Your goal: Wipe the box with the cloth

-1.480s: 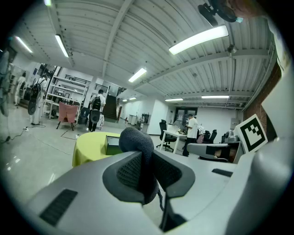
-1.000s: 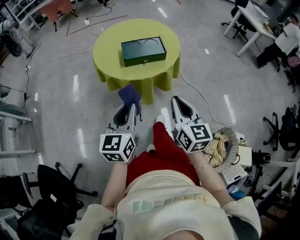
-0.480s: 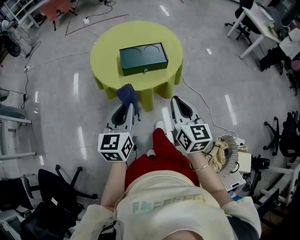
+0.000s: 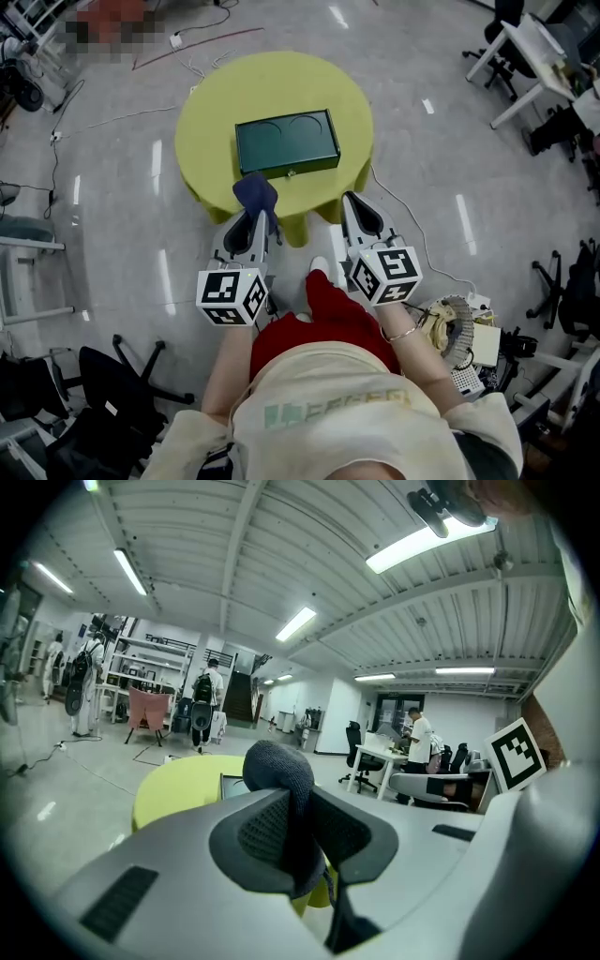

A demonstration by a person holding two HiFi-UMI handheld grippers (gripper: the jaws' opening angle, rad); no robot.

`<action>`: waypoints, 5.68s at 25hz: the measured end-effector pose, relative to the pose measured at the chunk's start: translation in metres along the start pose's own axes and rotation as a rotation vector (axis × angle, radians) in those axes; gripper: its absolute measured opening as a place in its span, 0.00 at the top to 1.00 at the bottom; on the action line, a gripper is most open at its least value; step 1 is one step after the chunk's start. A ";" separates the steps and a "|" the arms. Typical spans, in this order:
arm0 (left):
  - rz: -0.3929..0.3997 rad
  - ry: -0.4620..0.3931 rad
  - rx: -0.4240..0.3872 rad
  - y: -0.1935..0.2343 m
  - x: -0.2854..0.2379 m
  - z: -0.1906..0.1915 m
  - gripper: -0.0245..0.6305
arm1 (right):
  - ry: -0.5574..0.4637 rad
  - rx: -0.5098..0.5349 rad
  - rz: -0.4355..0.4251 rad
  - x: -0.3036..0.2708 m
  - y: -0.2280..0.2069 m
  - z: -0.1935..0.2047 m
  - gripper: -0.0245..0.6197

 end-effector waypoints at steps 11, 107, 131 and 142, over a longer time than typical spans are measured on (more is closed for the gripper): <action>-0.052 0.014 0.016 0.022 -0.076 -0.050 0.85 | 0.029 0.027 -0.025 -0.068 -0.056 -0.049 0.90; 0.450 0.584 -0.712 0.104 -0.301 -0.126 0.85 | 0.216 -0.135 0.180 -0.181 -0.067 -0.064 0.90; 0.226 0.580 -0.605 0.160 -0.234 -0.111 0.85 | 0.254 -0.028 0.009 -0.193 -0.031 -0.058 0.90; 0.028 0.509 -0.447 0.205 -0.202 -0.114 0.85 | 0.264 0.013 -0.045 -0.201 -0.020 -0.059 0.90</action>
Point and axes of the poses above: the fingertips, and each gripper's own axes: x backward along the fingers, y to its left, z out of its underside, the point moved 7 cm from there along x, backward along the fingers, and after that the axes turned 15 degrees about y, right-handed, at the moved point
